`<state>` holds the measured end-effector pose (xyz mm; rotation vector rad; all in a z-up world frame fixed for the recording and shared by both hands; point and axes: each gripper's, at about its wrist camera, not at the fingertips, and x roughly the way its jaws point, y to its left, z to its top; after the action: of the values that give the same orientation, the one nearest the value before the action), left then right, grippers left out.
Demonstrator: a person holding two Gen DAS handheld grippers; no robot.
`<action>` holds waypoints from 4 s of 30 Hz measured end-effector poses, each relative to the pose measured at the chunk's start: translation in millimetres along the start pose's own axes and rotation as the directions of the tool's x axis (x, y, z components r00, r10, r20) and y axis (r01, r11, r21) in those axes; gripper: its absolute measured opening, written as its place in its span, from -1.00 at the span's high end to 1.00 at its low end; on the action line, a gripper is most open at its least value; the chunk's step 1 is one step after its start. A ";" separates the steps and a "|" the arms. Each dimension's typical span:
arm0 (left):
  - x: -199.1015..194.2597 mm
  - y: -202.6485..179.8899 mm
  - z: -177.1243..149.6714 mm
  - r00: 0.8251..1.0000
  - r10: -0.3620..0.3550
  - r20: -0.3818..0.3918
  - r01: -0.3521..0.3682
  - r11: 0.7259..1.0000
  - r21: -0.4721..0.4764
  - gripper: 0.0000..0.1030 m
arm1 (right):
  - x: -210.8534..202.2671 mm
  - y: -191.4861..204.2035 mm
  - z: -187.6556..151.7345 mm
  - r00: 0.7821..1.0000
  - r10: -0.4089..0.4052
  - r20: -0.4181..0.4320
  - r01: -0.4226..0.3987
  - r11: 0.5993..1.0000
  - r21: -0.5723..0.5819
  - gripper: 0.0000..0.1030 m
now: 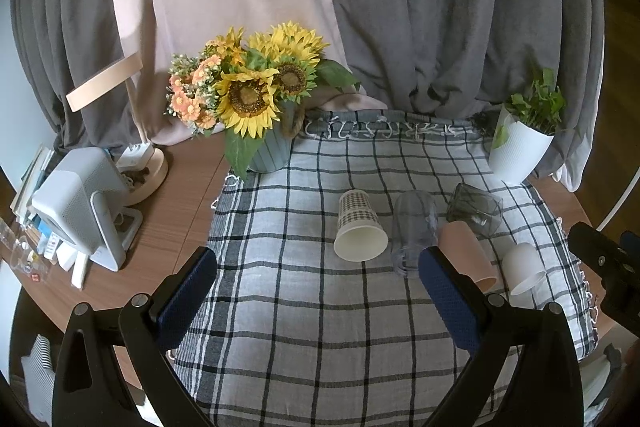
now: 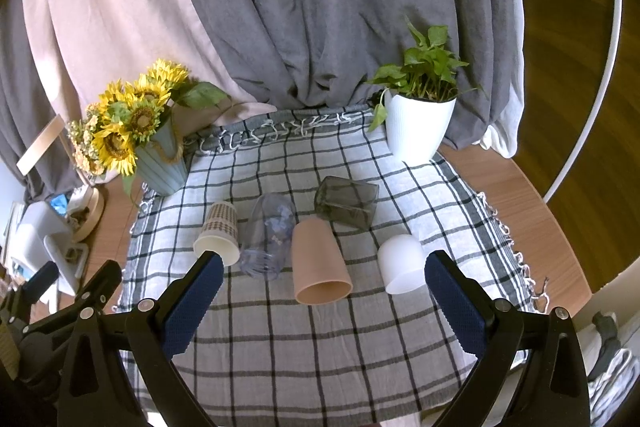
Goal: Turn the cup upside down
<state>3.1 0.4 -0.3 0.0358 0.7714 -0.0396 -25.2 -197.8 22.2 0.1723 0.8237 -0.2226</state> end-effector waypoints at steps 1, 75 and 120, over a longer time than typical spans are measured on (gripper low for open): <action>0.2 1.0 0.4 1.000 -0.001 0.000 0.001 1.000 -0.002 -1.00 | 0.2 0.0 0.0 1.000 0.001 0.001 -0.001 1.000 -0.001 -0.97; 128.7 107.2 25.4 0.953 0.246 -0.175 -0.276 0.945 -0.175 -1.00 | 252.8 166.4 53.7 0.775 0.212 -0.595 -0.354 0.926 -0.131 -0.34; 126.6 120.5 -36.4 0.924 0.189 -0.334 -0.220 0.974 -0.057 -0.99 | 187.6 146.8 -28.3 0.818 0.224 -0.530 -0.236 0.971 0.045 -0.15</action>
<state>74.3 119.6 -112.6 0.0339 1.0980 0.2068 116.8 -73.9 -126.2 0.3197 1.3510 0.0741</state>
